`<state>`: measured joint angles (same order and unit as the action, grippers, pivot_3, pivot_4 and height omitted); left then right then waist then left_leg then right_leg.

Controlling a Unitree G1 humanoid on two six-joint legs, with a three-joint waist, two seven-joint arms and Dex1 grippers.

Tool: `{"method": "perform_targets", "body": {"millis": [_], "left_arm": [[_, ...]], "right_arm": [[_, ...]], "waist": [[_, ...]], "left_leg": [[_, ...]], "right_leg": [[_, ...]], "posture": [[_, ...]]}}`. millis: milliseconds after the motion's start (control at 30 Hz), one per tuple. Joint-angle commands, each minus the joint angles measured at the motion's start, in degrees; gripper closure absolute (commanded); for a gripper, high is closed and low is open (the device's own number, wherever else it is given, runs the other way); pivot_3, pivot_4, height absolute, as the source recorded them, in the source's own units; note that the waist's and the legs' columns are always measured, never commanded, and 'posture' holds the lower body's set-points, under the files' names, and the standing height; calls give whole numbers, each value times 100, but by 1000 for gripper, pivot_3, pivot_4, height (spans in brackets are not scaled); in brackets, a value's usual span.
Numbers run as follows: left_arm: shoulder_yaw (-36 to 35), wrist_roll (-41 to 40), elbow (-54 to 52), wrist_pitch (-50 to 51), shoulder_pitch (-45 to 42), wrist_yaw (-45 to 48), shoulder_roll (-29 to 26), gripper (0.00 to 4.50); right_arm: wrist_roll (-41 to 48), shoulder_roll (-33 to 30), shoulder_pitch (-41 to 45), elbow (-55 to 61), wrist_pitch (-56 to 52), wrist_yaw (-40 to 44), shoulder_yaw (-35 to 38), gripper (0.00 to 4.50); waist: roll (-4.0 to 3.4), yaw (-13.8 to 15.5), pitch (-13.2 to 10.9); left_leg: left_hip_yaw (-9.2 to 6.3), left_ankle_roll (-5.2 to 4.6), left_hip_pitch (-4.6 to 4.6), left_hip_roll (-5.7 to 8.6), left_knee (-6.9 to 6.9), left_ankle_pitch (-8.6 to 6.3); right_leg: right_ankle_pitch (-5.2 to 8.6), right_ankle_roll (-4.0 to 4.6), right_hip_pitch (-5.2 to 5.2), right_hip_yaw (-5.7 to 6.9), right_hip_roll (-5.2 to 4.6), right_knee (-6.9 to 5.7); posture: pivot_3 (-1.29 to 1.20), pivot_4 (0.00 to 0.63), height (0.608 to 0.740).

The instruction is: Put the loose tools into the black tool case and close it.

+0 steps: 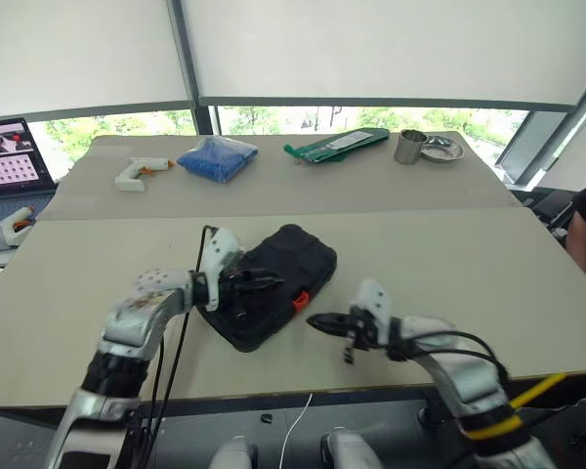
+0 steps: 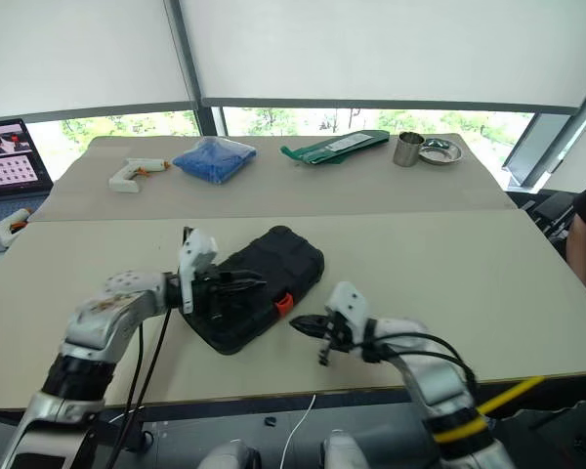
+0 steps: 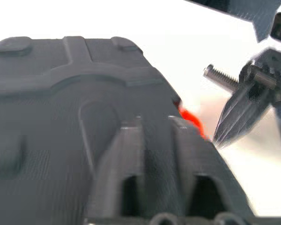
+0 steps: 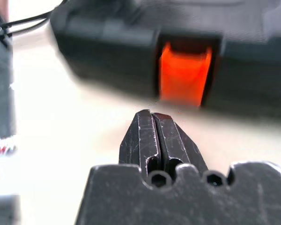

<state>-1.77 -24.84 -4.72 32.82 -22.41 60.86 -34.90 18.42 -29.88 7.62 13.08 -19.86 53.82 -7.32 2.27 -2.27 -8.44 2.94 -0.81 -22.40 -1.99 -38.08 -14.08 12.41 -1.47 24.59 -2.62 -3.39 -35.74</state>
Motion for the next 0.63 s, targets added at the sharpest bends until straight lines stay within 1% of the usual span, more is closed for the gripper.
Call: {"method": "perform_targets", "body": {"millis": [33,67,100,133,167,200,233,267,300,367,433,500,633], "left_arm": [[-882,-361,-233,-216,353,123,-401,1740],[-1112,-399,-194,-258,509,165,-550,1429],[-1274,-387,-151,-334,649,185,-684,1004],[-1400,-171,-49,-566,829,59,-827,737],[-1444,250,57,-842,1141,-170,-1029,347],[-1546,662,339,-1503,1511,-299,-1156,13],[-1610,918,535,-1981,1766,-378,-1238,0],[-1696,1004,748,-2284,2005,-335,-1303,0],[-1751,1011,896,-2474,2129,-283,-1329,0],[-1868,953,1018,-2577,2300,-307,-1329,0],[-1924,1000,1168,-2853,2397,-421,-1302,0],[-1960,975,1153,-3029,2511,-508,-1213,0],[-1979,987,1056,-3265,2639,-714,-1068,0]], "right_arm": [[374,-317,-257,595,383,151,752,3003],[321,-383,-370,526,681,141,986,2689],[269,-449,-473,429,930,142,1173,2292],[94,-545,-573,245,1413,159,1346,2013],[104,-642,-668,109,1661,259,1530,1646],[61,-760,-718,-158,2138,447,1676,1268],[47,-834,-744,-347,2476,584,1766,933],[13,-941,-759,-594,2769,735,1831,656],[-24,-1010,-762,-778,2993,827,1855,656],[229,-1103,-754,-979,2904,1025,1934,656],[369,-1174,-705,-1155,2787,1137,1948,198],[277,-1243,-690,-1407,2939,1310,1870,51],[217,-1193,-614,-1674,3146,1358,1824,51]], "waist": [[2,1,-15],[3,2,-17],[8,2,-19],[13,10,-25],[15,26,-27],[15,35,-27],[13,38,-28],[11,44,-29],[11,55,-30],[15,100,-35],[23,148,-40],[23,209,-41],[21,234,-41]], "left_leg": [[2,0,-3,-2,0,0],[3,0,-5,1,0,0],[2,0,-5,-3,0,0],[3,-1,-5,-4,0,-2],[3,-1,-5,-3,2,-2],[4,-1,-6,-3,2,-2],[6,-1,-2,-3,4,-3],[12,-1,5,-3,13,-3],[18,-1,8,-5,19,-2],[23,-1,6,-13,22,-3],[27,-1,3,-20,22,-3],[27,0,-1,-26,22,-3],[39,1,0,-25,23,-4]], "right_leg": [[1,-1,4,-2,-3,3],[2,-5,4,-3,-4,4],[4,-8,4,-3,-5,7],[9,-14,4,-1,-5,9],[12,-19,4,1,-5,12],[13,-21,4,2,-7,18],[13,-24,0,3,-9,26],[12,-24,-5,1,-14,34],[9,-18,-10,1,-15,45],[-2,2,-12,5,-16,61],[-12,22,-7,6,-18,62],[-15,28,-6,13,-22,64],[-16,32,-6,15,-36,64]], "posture": [[0,150,740],[0,150,740],[0,150,740],[0,150,740],[0,150,740],[0,150,740],[0,150,740],[0,150,740],[0,150,740],[0,150,740],[0,150,740],[0,150,740],[0,150,740]]}}
